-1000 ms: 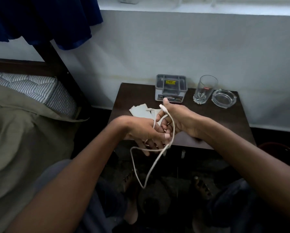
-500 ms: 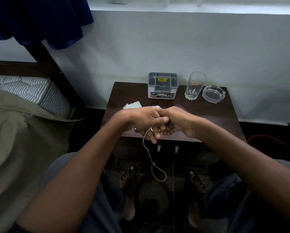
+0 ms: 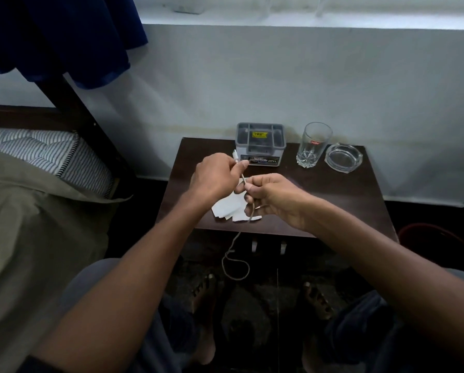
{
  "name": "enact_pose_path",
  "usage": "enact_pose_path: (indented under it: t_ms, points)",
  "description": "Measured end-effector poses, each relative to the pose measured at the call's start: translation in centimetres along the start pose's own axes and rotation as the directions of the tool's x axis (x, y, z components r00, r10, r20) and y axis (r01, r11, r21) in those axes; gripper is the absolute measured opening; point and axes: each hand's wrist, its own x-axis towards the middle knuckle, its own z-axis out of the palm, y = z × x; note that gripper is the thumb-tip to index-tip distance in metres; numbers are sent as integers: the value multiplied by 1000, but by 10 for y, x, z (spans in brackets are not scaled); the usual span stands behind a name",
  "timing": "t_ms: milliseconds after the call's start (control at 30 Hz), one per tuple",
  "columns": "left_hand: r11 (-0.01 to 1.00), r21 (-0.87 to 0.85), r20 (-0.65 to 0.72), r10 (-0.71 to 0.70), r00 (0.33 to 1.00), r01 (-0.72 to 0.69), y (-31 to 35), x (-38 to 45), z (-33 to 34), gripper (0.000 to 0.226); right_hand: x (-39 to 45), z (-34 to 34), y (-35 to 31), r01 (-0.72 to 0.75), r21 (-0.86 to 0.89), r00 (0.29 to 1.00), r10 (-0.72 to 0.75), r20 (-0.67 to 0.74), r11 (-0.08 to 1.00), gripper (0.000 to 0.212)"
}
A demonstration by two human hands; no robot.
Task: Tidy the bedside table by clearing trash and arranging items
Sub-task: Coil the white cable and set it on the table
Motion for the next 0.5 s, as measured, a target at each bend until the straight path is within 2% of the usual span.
enact_pose_path:
  t_ms: [100,167,233,267,300,333,367,400,433,467,500]
  points:
    - [988,129,-37,84,996,-79,3,-1,6,39,9,-10,-4,16,-14,996,-17,-88,1000,31]
    - [954,113,25,275,961,-277,-1,4,3,50,14,-17,-6,17,-37,997,-20,-71,999,31]
    - [897,113,121,415,902,-428,-7,7,-3,25,15,-24,-8,8,-75,1000,-10,-23,997,32]
    - [905,104,189,389,902,-412,-7,6,-7,23,14,-26,-9,3,-85,1000,-4,-12,996,33]
    - [943,29,252,314,915,-332,-7,7,-10,32,14,-29,-10,4,-82,1000,-5,-15,997,34]
    - [976,-103,324,214,922,-191,-5,6,-15,40,13,-31,-10,15,-67,999,-17,-30,998,34]
    - [962,-273,397,129,908,-18,-3,4,-18,44,13,-33,-10,38,-45,998,-41,-53,998,34]
    - [876,-454,478,86,874,162,0,3,-22,45,13,-34,-9,68,-16,995,-69,-73,998,34]
    - [708,-625,547,95,832,330,3,1,-26,43,13,-34,-8,97,19,992,-96,-82,995,33]
    - [498,-744,579,146,802,446,6,0,-29,40,13,-33,-7,122,57,990,-118,-73,991,33]
    - [296,-818,559,210,802,493,9,-1,-31,38,14,-31,-4,141,76,989,-138,-45,987,31]
